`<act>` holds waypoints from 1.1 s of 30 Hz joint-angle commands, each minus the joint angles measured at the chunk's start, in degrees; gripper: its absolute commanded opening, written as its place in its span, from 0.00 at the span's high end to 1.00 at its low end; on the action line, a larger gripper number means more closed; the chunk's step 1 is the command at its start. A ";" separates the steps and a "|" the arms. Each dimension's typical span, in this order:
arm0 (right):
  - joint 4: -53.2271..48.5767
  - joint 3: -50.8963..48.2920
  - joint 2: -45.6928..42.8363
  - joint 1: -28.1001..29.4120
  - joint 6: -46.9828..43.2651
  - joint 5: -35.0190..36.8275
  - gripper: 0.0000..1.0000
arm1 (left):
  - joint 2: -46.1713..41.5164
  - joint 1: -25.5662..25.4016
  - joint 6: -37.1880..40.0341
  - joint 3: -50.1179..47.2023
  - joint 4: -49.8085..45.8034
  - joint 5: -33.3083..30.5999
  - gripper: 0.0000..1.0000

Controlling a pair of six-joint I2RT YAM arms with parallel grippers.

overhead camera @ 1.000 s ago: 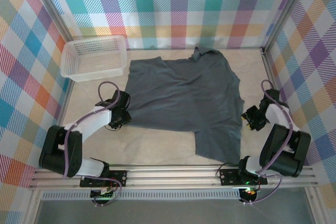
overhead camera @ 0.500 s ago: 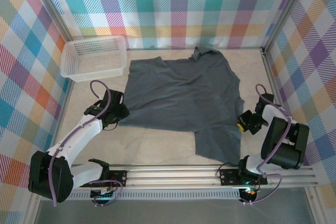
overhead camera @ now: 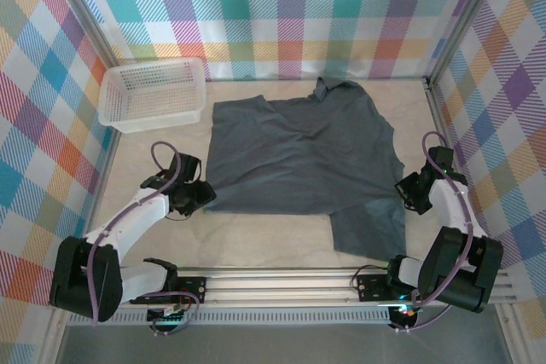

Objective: Fold the inside-out t-shirt

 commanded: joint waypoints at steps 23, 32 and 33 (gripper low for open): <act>0.06 -1.09 -0.36 0.05 1.17 -1.88 1.00 | 6.67 0.39 -1.48 -4.06 7.66 -0.65 0.82; -6.59 -6.55 -6.81 -0.04 2.56 5.29 1.00 | -4.53 0.35 0.64 -3.87 -8.83 -5.24 1.00; -6.43 -7.52 -8.21 -0.04 2.60 4.72 1.00 | -6.02 0.39 1.14 -4.57 -9.16 -3.39 1.00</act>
